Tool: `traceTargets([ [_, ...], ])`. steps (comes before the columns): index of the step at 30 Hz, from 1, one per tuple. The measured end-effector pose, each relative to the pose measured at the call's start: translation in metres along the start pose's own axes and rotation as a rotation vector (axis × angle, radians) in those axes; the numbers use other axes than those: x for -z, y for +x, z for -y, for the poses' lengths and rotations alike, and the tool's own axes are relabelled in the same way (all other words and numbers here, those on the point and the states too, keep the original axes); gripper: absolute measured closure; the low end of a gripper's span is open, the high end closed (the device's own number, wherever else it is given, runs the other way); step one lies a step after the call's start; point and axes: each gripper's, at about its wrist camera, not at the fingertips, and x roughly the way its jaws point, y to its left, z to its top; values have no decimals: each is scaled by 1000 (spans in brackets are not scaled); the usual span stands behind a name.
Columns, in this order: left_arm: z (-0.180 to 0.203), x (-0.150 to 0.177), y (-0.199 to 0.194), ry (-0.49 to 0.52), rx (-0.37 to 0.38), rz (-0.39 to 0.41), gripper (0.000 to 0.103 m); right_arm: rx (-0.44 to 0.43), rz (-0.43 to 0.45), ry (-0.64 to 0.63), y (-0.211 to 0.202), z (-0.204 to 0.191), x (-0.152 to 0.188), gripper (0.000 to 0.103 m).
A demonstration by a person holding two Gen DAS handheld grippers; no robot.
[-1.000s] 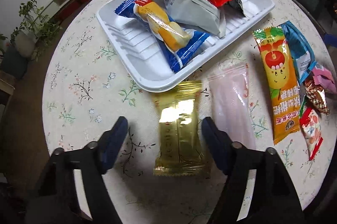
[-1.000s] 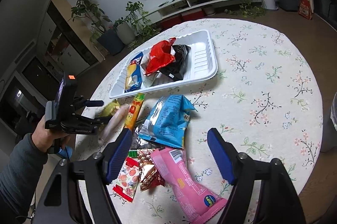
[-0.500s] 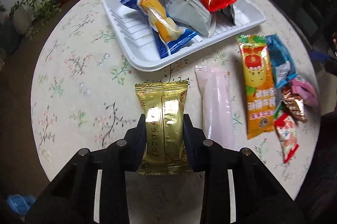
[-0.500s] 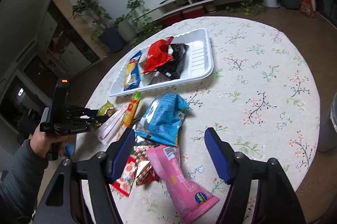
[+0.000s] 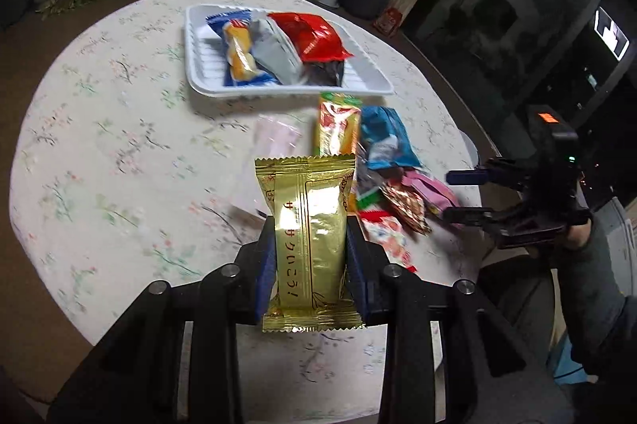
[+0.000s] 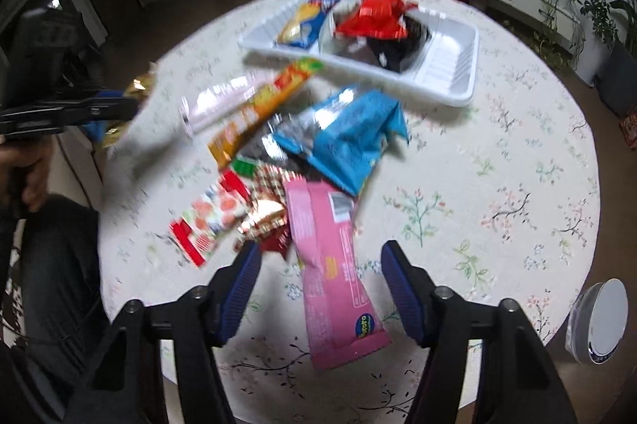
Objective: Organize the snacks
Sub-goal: 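Grasp the gold wrapper with the left tool while the right tool grasps the pink bar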
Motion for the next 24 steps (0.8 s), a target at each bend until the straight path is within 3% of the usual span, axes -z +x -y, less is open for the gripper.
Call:
traceTargets([
  [5,4,12,8,-33,28,-2,74,14,-54,-5,17,0,9,68],
  [7,2,17,12,-49,31,-4,74,14,-52,14,17,3,9,73],
  [13,-7,20,16,-79,41,3,74,41,-47,27,13,1,11,80],
  [24,-12,17,1,-88,52,39,74,34,24,35,-23,-11,6,81],
])
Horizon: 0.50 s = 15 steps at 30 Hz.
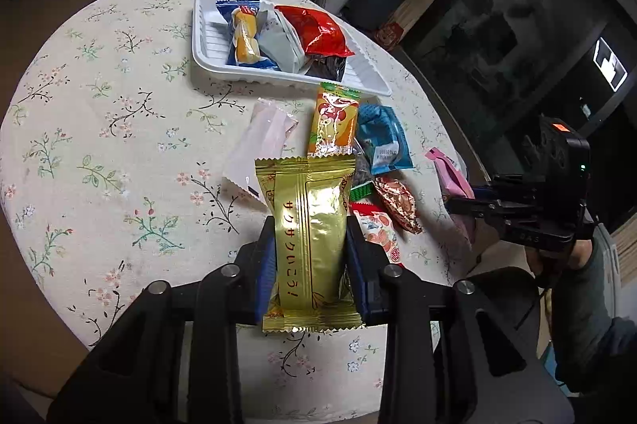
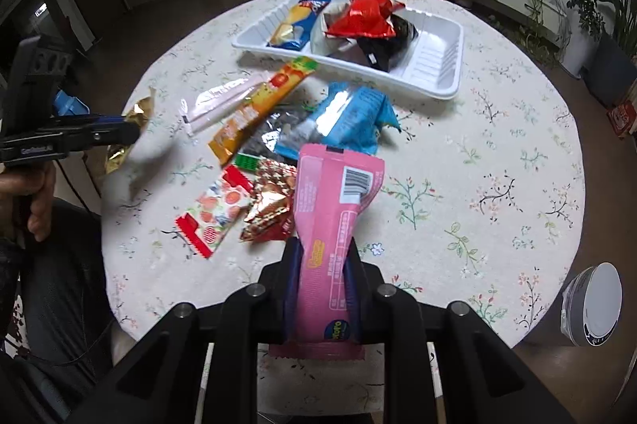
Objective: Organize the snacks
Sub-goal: 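Grasp the gold wrapper with the left tool while the right tool grasps the pink bar, then lower both held packs into the white tray and open both tools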
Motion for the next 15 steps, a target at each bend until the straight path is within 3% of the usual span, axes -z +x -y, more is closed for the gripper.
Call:
traceTargets([
  [7,-1,-16,-15,-10,28,46,74,-87,95,61,-34,8,-9,81],
  [15,-10,-103,-41,-11,17,166,74,-41,275,208,-83,58,-72,81],
])
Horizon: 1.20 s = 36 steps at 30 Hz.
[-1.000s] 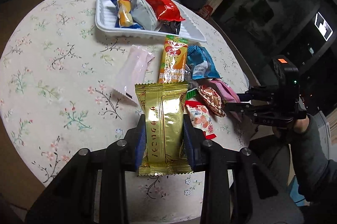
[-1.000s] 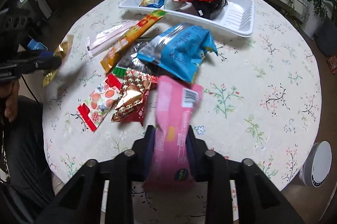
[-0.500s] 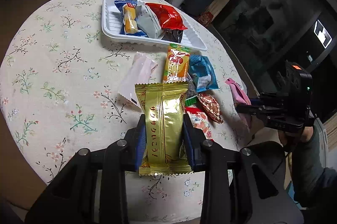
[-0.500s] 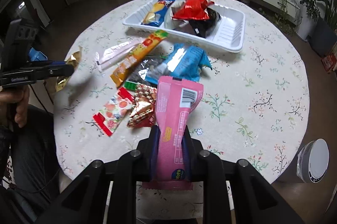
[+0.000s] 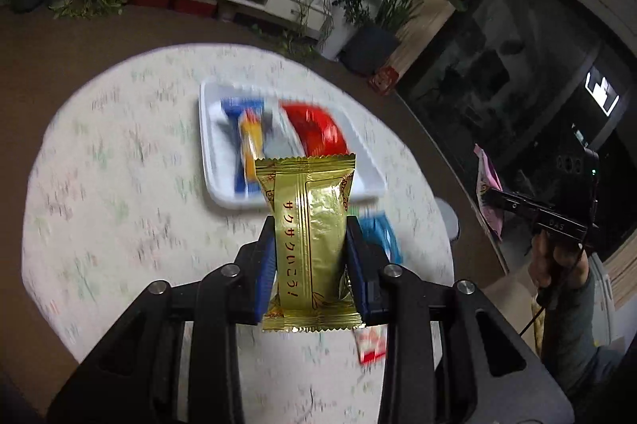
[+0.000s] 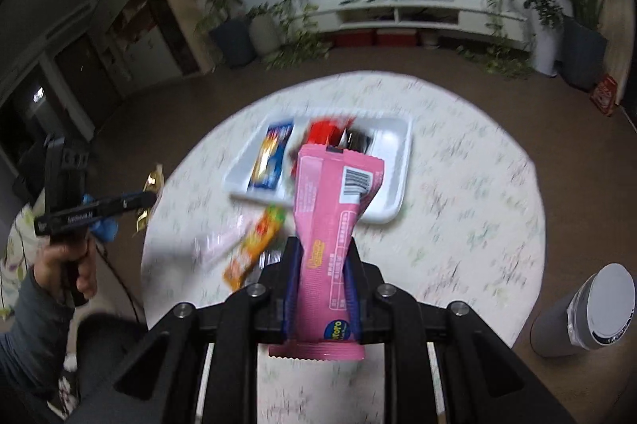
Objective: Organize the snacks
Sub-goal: 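Lower both held packs into the white tray and open both tools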
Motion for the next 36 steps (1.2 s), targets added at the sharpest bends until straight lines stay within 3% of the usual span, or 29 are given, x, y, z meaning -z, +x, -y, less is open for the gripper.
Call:
traceTargets([
  [5,2,-64,23,6,-20,29,73,22,77,27,18,-2,-72,81],
  [11,-18,-97,95,9,-120,-71,73,55,-9,28,99,-6,-112,81],
  [18,-48,-90,164,2,-201,-150,73,153,-146,45,185,20,-101,81],
  [30,-44,-78,199,56,-256,-170,73,209,-182,36,214,33,-87,80],
  [35,-38,-78,199,63,-275,-158,72,219,-183,35,216,34,-86,74],
  [36,-34,-76,193,64,-277,-155,69,219,-182,29,216,33,-85,69],
])
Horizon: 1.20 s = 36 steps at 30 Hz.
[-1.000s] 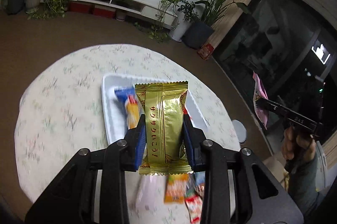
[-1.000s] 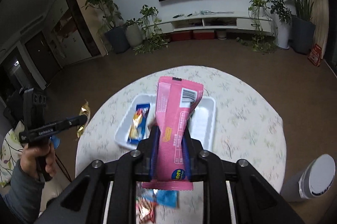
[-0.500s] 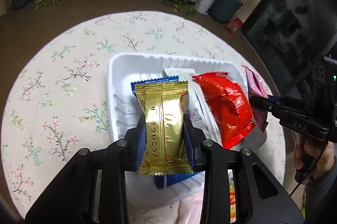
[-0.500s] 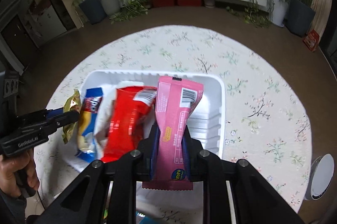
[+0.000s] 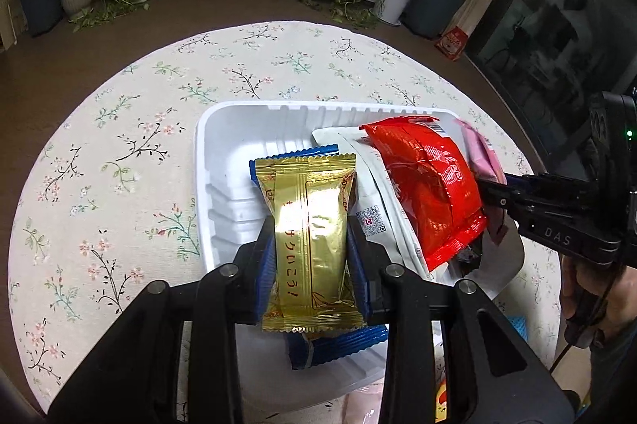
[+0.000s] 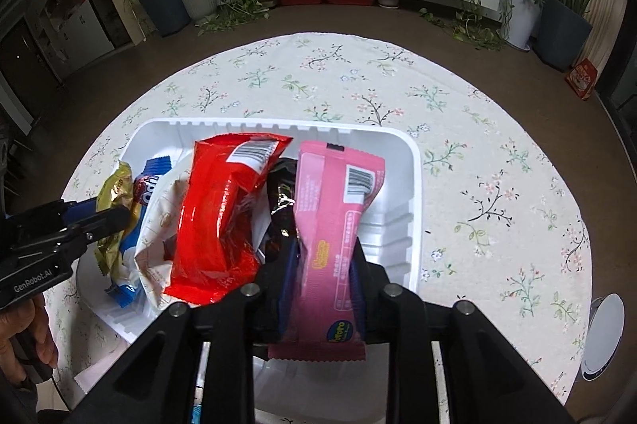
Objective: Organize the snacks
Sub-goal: 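Lower both held packs into the white tray and open both tools, then move both open tools back toward the remaining snacks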
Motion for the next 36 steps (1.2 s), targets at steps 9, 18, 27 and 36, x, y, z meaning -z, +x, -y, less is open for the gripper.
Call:
traceTargets([
  [9,5,8,-34,1,-2,80,11,-25,25,16,-14,5,11,49],
  [18,21,75,-95,189,-93,101,0,-219,157,172,-88,28,82,26],
  [27,46,130,-78,280,-204,-75,0,-179,158,206,-109,7,150,31],
  [36,58,137,-36,354,-280,-171,2,-171,79,148,-81,-4,163,40],
])
